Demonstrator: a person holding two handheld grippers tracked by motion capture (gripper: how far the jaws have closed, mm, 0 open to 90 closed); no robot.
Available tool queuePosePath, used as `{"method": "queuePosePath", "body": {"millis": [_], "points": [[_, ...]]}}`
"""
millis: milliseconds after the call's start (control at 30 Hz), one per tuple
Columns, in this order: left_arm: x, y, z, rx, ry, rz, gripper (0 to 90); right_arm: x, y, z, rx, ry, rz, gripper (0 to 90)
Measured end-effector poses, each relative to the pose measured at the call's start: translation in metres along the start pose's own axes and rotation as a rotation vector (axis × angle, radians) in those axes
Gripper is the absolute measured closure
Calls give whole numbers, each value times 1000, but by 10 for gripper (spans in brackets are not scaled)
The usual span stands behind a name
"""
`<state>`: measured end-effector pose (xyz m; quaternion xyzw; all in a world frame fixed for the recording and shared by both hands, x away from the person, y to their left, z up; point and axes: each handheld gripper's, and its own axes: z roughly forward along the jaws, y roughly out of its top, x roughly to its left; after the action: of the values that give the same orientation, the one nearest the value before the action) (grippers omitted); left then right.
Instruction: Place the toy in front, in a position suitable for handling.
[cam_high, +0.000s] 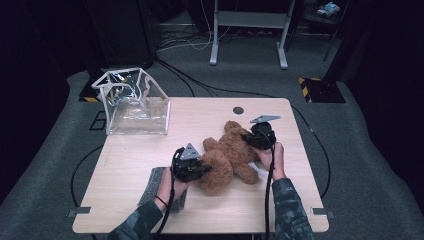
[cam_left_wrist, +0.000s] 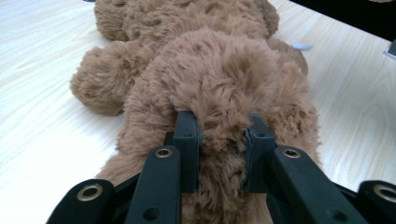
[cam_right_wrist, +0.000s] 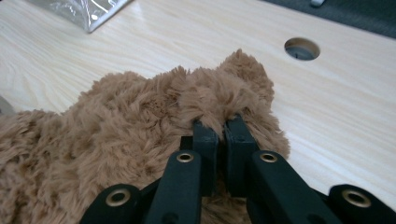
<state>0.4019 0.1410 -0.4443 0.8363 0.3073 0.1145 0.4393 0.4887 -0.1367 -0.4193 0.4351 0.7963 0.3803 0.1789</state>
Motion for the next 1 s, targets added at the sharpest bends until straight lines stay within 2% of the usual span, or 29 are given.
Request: {"method": "queuePosePath", "body": {"millis": [33,67,200,300,567,700,767,800,1000], "points": [[2,1,-1,-4,0,-8,736,0,1,-2,-11,-2,-3,863],[5,3,-1,2,5,14,739,1,3,-6,-19,-8,-8,863],[20,13,-10,-16,-2,-12,750,5,12,-17,-48,-29,-13,865],[35,26,-18,-27,-11,-15,756,8,20,-23,-59,-49,-11,867],[75,57,-32,-3,-3,-3,774,19,37,-32,-58,-91,26,870],[96,66,-30,35,21,4,781,24,40,-30,-44,-101,34,872],[104,68,-28,42,35,10,786,28,43,-27,-43,-106,53,872],[106,68,-26,47,37,-2,787,29,43,-26,-41,-108,43,872],[128,68,-14,78,75,-17,794,34,46,-19,-43,-112,52,871]]}}
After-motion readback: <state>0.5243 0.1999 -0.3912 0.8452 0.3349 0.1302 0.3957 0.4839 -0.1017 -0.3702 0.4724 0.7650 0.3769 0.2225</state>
